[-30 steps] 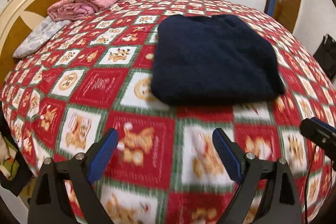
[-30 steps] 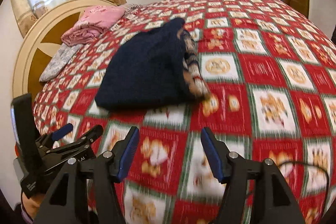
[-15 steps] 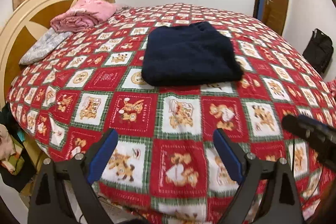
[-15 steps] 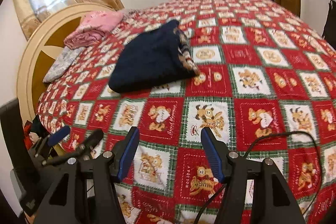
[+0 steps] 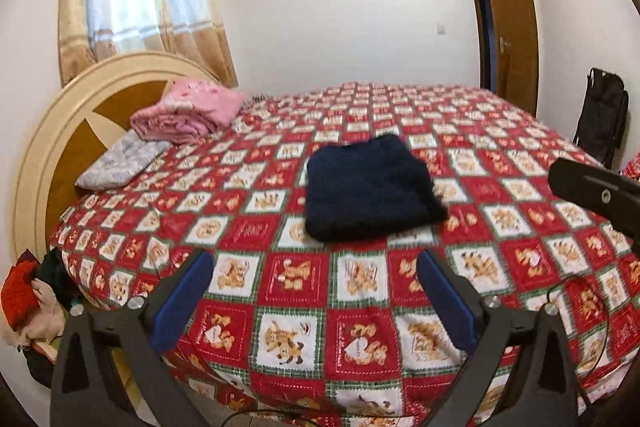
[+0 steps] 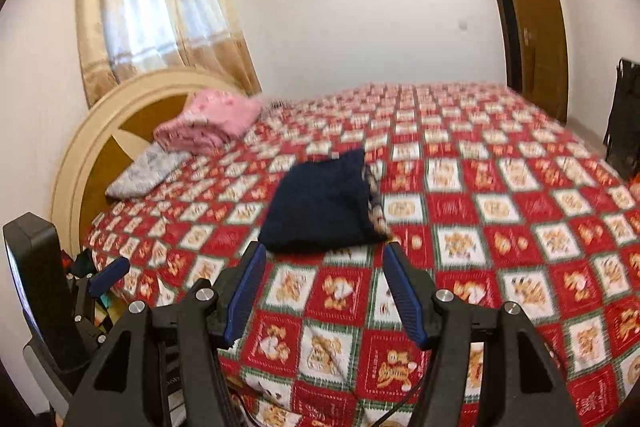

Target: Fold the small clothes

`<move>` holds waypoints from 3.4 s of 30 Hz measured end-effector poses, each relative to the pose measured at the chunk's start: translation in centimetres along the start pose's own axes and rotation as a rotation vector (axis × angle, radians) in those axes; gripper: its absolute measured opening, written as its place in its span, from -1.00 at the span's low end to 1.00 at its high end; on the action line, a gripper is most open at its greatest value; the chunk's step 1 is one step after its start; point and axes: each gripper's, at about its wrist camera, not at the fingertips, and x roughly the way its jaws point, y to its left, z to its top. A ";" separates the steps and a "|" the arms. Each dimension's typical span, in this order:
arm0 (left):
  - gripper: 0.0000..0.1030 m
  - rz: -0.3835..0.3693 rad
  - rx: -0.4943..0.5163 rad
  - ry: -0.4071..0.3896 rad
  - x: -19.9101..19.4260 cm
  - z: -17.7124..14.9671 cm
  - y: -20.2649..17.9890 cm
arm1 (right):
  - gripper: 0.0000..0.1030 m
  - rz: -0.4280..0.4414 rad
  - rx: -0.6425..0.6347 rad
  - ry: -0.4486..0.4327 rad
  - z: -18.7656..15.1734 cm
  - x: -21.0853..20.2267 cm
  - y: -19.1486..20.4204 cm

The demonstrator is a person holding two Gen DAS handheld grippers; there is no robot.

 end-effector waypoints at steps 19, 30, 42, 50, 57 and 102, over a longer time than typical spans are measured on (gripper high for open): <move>1.00 -0.022 -0.016 -0.044 -2.5 0.4 -0.6 | 0.30 -0.065 -0.049 -0.123 0.2 -3.3 1.1; 1.00 -0.023 -0.020 -0.042 -2.7 0.5 -0.6 | 0.31 -0.067 -0.047 -0.121 0.1 -3.3 1.0; 1.00 -0.025 -0.023 -0.046 -2.7 0.5 -0.6 | 0.31 -0.066 -0.044 -0.116 0.1 -3.1 1.0; 1.00 -0.027 -0.027 -0.054 -2.9 0.7 -1.0 | 0.31 -0.067 -0.045 -0.118 0.1 -3.2 0.9; 1.00 -0.024 -0.030 -0.059 -3.0 0.7 -1.1 | 0.31 -0.073 -0.034 -0.131 0.0 -3.4 0.6; 1.00 -0.058 -0.117 -0.086 -4.5 1.9 -0.4 | 0.31 -0.082 -0.036 -0.154 -0.1 -4.2 0.9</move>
